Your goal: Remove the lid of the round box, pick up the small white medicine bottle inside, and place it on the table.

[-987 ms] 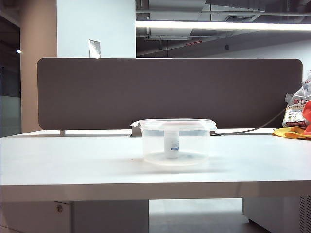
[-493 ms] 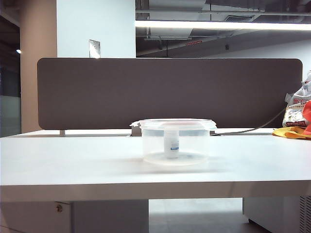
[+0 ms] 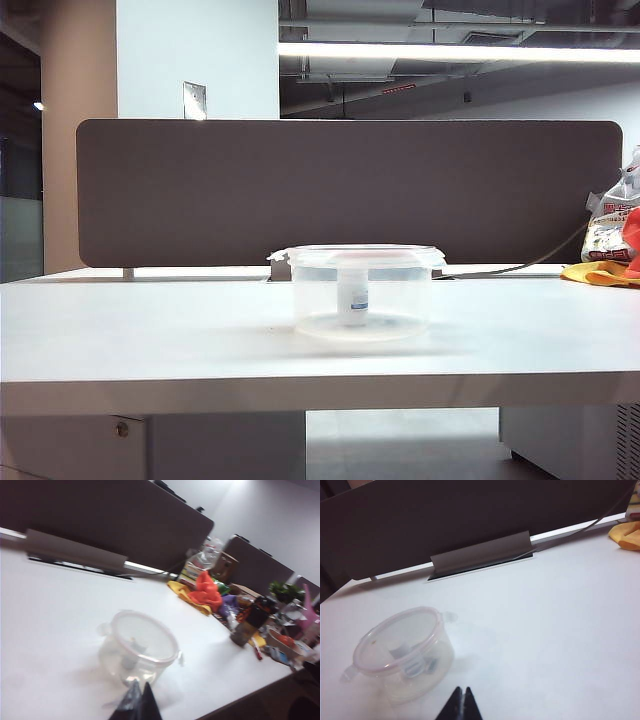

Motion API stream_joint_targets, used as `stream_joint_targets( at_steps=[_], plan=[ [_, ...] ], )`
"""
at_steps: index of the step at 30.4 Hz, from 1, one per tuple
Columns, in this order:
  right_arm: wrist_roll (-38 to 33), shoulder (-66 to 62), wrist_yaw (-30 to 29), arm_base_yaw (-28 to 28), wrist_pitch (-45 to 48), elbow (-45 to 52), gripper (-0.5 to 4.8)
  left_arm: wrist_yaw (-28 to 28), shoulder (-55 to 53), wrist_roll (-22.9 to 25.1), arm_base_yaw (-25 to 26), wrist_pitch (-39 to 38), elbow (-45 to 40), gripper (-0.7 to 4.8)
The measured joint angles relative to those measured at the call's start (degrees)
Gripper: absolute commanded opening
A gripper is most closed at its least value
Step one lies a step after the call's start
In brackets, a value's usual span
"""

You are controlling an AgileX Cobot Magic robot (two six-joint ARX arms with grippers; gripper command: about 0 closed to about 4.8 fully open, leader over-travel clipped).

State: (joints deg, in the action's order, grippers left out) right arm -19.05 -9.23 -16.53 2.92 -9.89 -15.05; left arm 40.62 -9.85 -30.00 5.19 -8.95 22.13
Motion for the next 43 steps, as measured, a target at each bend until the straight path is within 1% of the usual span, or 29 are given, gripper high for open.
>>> stream_joint_targets(
  at_steps=[3,6,9,15,19,21,25,28,29,31,33,34,37,39,40,43],
  plan=[
    [0.0,-5.2,0.0,0.0,-0.1,-3.4,-0.06,1.5,-4.5,1.0,0.0,-1.2,5.0,-0.06],
    [0.0,-11.5,0.0,0.0,-0.5,-7.6,-0.06,2.6,-8.7,3.2,0.0,-3.2,9.4,-0.06],
    [0.0,-17.5,-0.3,0.0,-1.8,-12.4,-0.06,4.2,-13.4,5.7,0.0,-7.0,14.3,-0.06],
    [0.0,-31.6,-6.3,0.0,-4.2,-21.7,-0.06,5.8,-19.9,11.0,0.0,-13.6,22.4,-0.06],
    [0.0,-39.2,-9.7,-0.2,-5.9,-24.7,-0.06,5.8,-22.0,13.6,0.0,-16.7,25.6,-0.06],
    [0.0,-43.3,-10.1,-0.7,-5.7,-25.6,-0.06,5.8,-23.1,14.4,-0.1,-17.5,26.9,-0.06],
    [0.0,-49.9,-10.3,-2.9,-5.9,-25.8,-0.06,5.6,-24.5,15.6,-2.0,-18.0,28.3,-0.06],
    [0.0,-54.1,-10.3,-4.5,-5.8,-25.8,-0.03,4.2,-26.1,16.1,-6.0,-17.9,29.0,-0.06],
    [0.0,-55.8,-10.3,-5.3,-5.4,-25.8,0.06,3.2,-26.6,16.2,-7.4,-17.9,29.1,-0.06],
    [0.0,-58.8,-10.8,-6.3,-4.7,-25.8,0.45,0.4,-28.3,16.8,-11.1,-18.1,29.1,-0.06],
    [0.0,-60.9,-12.6,-6.6,-3.8,-25.8,0.96,-2.2,-30.2,17.4,-14.6,-18.3,29.1,-0.06],
    [0.0,-62.0,-14.4,-6.6,-2.9,-25.8,1.08,-4.3,-31.4,17.6,-16.4,-18.6,29.1,-0.06],
    [-0.2,-65.3,-17.9,-6.4,1.5,-25.9,1.09,-9.1,-34.3,18.8,-21.4,-18.7,29.1,-0.06],
    [-0.3,-66.8,-18.6,-6.4,3.1,-25.9,1.11,-11.2,-36.5,19.6,-23.9,-18.8,29.1,-0.06],
    [-0.4,-67.5,-18.9,-6.4,3.7,-25.9,1.24,-12.5,-37.8,20.0,-24.5,-19.2,29.4,-0.06],
    [-0.4,-69.9,-20.1,-6.4,6.4,-26.0,2.11,-14.4,-41.0,21.2,-25.4,-20.6,31.1,-0.06]
  ],
)
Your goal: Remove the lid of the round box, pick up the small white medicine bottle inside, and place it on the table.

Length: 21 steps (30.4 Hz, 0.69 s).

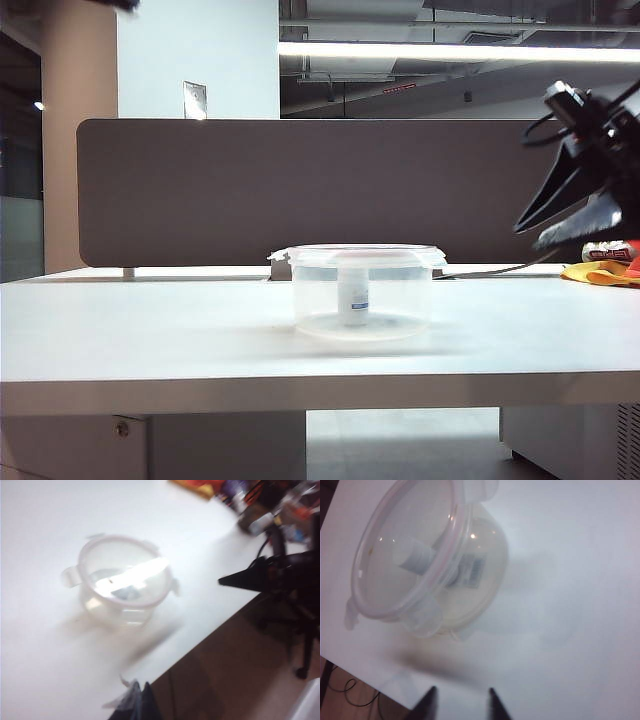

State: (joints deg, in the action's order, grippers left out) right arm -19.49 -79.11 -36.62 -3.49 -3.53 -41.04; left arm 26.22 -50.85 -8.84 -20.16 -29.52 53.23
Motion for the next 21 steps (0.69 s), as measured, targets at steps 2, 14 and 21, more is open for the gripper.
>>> stream_joint_targets(
  at_steps=[2,14,21],
  plan=[
    [-0.7,-2.1,-1.0,0.0,1.4,0.0,2.37,-1.6,-2.0,1.3,-0.8,-1.4,1.7,-0.06],
    [-9.5,-9.5,-9.0,0.0,13.4,0.0,2.44,-5.8,-5.4,5.3,-1.1,-5.7,7.6,-0.06],
    [-14.5,-12.2,-11.5,-1.4,19.1,-0.1,2.44,-5.9,-5.4,5.4,-1.1,-8.0,7.6,-0.06]
  ],
)
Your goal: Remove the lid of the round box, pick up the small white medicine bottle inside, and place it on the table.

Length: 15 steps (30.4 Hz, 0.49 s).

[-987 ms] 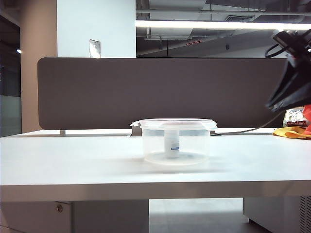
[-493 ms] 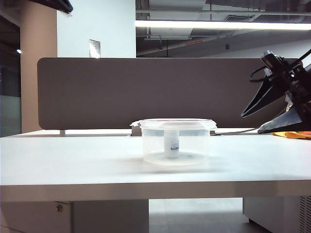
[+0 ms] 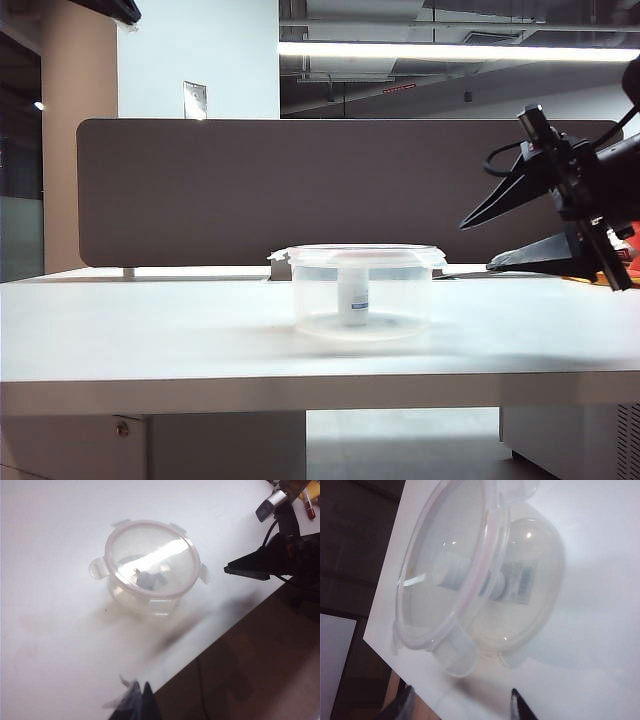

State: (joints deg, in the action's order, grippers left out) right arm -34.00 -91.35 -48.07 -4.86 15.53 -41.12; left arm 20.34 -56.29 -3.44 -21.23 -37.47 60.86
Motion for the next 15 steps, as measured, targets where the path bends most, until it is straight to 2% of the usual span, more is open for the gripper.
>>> stream_joint_targets(
  at_steps=[10,15],
  plan=[
    [-4.5,-4.8,-0.2,-3.7,5.9,0.0,2.44,0.0,0.0,0.0,0.0,-0.3,0.0,-0.06],
    [-5.7,-5.4,-0.5,-3.9,7.4,0.0,2.43,0.0,0.0,1.3,-0.2,-0.8,0.0,-0.06]
  ],
)
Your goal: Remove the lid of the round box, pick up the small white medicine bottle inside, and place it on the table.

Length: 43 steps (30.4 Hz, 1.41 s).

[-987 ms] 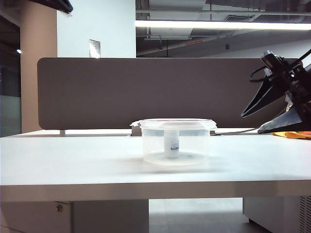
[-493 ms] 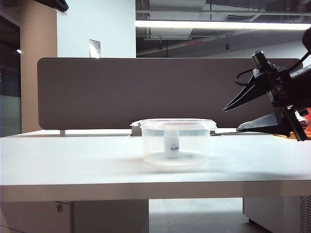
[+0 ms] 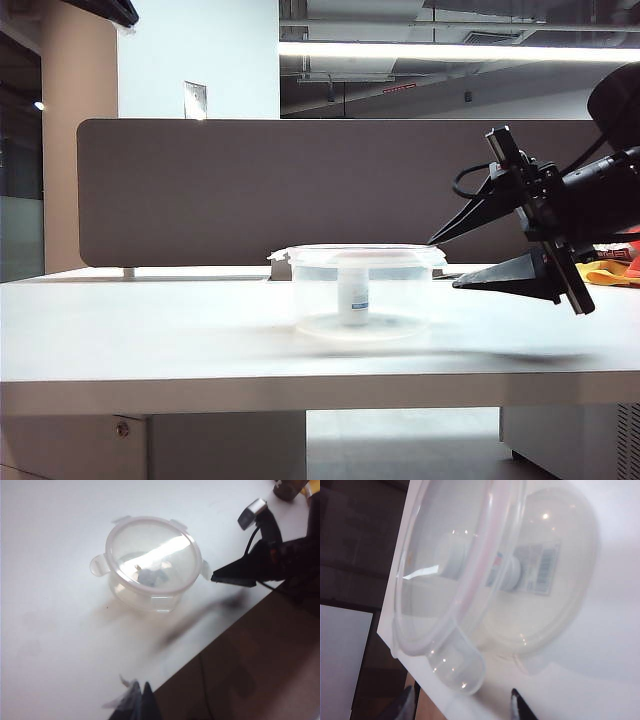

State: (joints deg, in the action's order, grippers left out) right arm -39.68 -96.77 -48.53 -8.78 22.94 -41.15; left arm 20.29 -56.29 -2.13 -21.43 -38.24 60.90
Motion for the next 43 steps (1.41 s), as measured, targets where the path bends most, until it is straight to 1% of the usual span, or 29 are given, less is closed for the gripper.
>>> stream_joint_targets(
  at_steps=[3,8,11,13,15,34,43],
  plan=[
    [-0.6,0.0,0.0,0.0,0.9,0.0,2.43,0.0,0.0,1.1,-0.6,-0.3,0.0,-0.06],
    [-0.8,0.0,1.0,-0.3,1.6,0.0,2.42,-0.2,0.0,1.2,-0.5,-0.3,0.0,-0.06],
    [-0.8,0.0,1.4,-0.4,1.7,-0.1,2.23,-0.1,0.0,1.2,-0.6,-0.5,0.0,-0.06],
    [-0.9,0.0,2.0,-0.4,1.7,-0.1,2.01,-0.2,0.0,1.2,-0.6,-0.6,0.0,-0.06],
    [-0.9,0.0,2.1,-0.3,1.8,-0.1,1.98,-0.2,0.0,1.2,-0.5,-0.6,0.0,-0.06],
    [-2.3,0.0,3.6,-0.4,3.8,-0.1,1.97,-0.2,0.0,1.2,-0.6,-0.6,0.0,-0.06],
    [-5.6,-3.4,3.5,-1.0,6.8,-0.1,1.97,-0.2,0.0,1.2,-0.6,-0.6,0.0,-0.06]
  ],
)
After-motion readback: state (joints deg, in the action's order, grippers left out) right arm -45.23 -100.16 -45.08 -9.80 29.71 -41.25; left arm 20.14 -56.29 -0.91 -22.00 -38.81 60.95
